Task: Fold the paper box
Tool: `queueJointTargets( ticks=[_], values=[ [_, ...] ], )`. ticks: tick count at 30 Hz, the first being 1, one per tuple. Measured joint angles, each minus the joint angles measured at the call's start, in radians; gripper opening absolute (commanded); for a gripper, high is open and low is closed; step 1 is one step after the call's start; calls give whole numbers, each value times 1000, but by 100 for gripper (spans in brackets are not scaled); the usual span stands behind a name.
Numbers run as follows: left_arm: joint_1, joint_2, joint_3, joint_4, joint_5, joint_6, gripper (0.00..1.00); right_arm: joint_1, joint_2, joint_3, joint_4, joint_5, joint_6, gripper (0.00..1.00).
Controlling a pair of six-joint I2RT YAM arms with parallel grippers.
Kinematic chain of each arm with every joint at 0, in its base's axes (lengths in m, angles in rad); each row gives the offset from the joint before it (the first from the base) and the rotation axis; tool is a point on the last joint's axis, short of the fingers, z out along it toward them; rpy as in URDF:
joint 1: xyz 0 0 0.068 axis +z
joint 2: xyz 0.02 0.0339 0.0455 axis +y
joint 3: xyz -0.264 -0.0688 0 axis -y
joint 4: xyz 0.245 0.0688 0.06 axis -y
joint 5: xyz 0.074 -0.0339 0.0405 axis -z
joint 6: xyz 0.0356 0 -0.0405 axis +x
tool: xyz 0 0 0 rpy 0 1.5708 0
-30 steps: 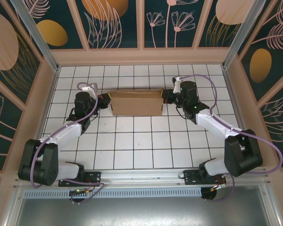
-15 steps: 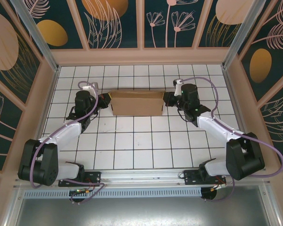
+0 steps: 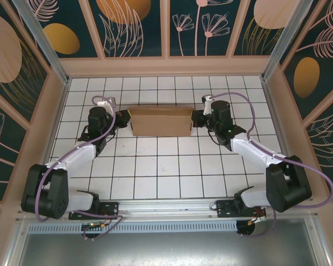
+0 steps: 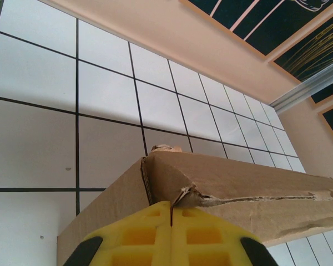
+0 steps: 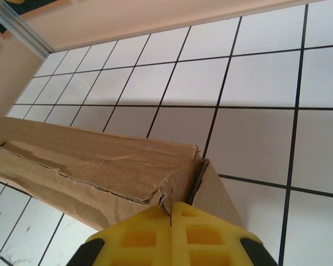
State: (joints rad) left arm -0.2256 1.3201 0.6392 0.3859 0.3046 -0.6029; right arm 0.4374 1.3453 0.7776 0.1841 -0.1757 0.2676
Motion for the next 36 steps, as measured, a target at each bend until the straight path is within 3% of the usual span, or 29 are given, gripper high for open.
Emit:
queueJointTargets(
  ticks=[8, 15, 22, 25, 32, 36],
  values=[
    [0, -17, -3, -24, -3, 48, 0, 10, -83, -66, 13, -8, -60, 27],
    [-2, -17, 27, -82, -4, 114, 1, 0, -188, -77, 44, -99, -42, 47],
    [-6, -9, 44, -104, -12, 147, 5, -18, -111, 31, 29, -77, 61, 48],
    [-6, -3, 49, -103, -16, 151, 12, -22, -38, 95, 15, -40, 89, 47],
    [-13, -16, 49, -106, -2, 130, 48, -24, 55, 99, -11, 3, 117, 44],
    [-13, -30, 40, -154, 1, 113, 57, -24, 63, 79, -3, 9, 133, 43]
  ],
)
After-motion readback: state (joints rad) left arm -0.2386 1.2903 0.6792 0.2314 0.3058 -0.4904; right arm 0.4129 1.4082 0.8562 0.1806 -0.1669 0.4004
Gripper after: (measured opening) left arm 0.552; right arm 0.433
